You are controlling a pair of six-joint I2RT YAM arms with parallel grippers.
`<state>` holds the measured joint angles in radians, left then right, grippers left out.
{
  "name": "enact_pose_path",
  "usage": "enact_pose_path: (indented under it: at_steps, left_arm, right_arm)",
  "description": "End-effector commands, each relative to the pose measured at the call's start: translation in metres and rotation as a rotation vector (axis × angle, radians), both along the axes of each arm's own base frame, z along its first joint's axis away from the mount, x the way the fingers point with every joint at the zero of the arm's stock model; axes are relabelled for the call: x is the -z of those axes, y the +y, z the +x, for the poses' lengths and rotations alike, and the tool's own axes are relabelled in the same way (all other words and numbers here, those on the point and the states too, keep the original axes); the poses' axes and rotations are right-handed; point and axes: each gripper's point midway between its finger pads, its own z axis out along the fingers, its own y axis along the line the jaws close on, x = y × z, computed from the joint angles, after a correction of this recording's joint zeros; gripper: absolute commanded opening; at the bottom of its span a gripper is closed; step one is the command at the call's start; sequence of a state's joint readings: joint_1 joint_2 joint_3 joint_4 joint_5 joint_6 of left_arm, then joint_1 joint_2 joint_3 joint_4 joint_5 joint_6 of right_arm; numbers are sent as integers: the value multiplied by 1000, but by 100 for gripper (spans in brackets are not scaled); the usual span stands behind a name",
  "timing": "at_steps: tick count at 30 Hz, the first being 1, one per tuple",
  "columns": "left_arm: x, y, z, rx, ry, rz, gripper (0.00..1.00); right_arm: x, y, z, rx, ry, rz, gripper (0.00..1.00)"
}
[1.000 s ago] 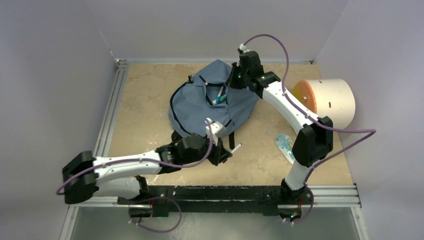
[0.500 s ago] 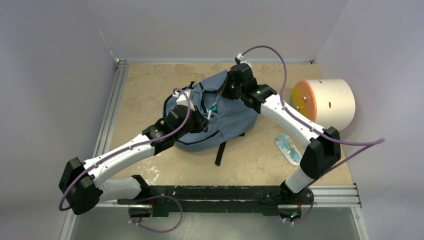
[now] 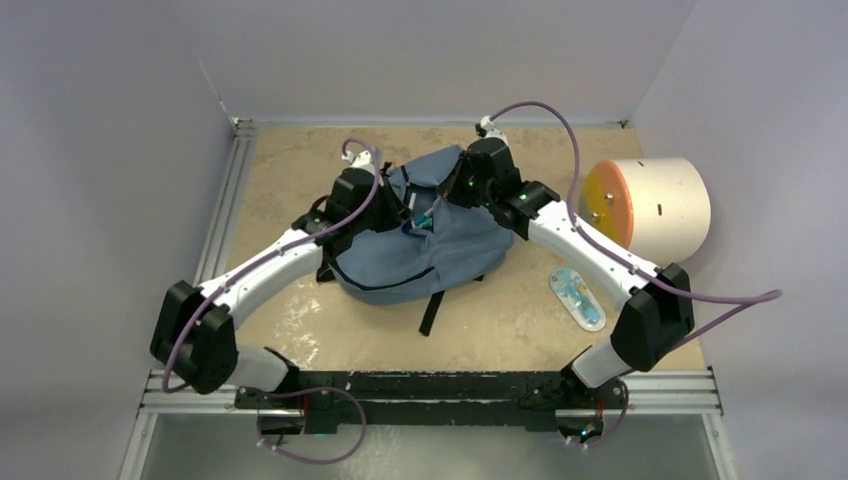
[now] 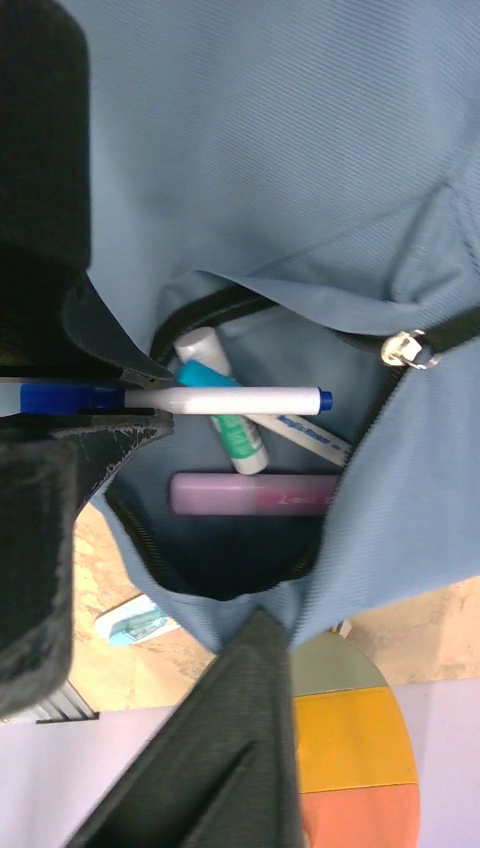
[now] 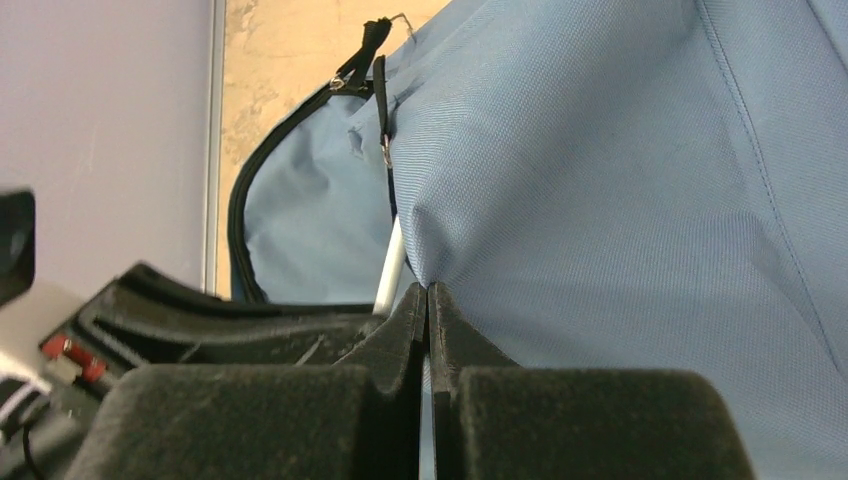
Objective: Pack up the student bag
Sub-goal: Place the stationery in the student bag.
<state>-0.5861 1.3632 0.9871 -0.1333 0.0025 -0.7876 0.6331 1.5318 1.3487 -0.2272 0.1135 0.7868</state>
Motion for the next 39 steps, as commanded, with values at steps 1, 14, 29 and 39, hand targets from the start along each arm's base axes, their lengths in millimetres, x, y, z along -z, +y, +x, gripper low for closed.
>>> enact_pose_path:
  at_steps: [1,14,29,39]
  left_arm:
    - [-29,-26,21,137,-78,-51,0]
    - [-23,-67,74,165,-117,-125,4]
    - [-49,-42,25,217,-152,-116,59]
    - [-28,17,-3,98,-150,86,58]
  right_arm:
    - [-50,5,1,-10,-123,113,0]
    - [-41,7,-5,-30,-106,130,0]
    - [-27,2,-6,-21,-86,87,0]
    - [-20,2,0,-12,-100,69,0]
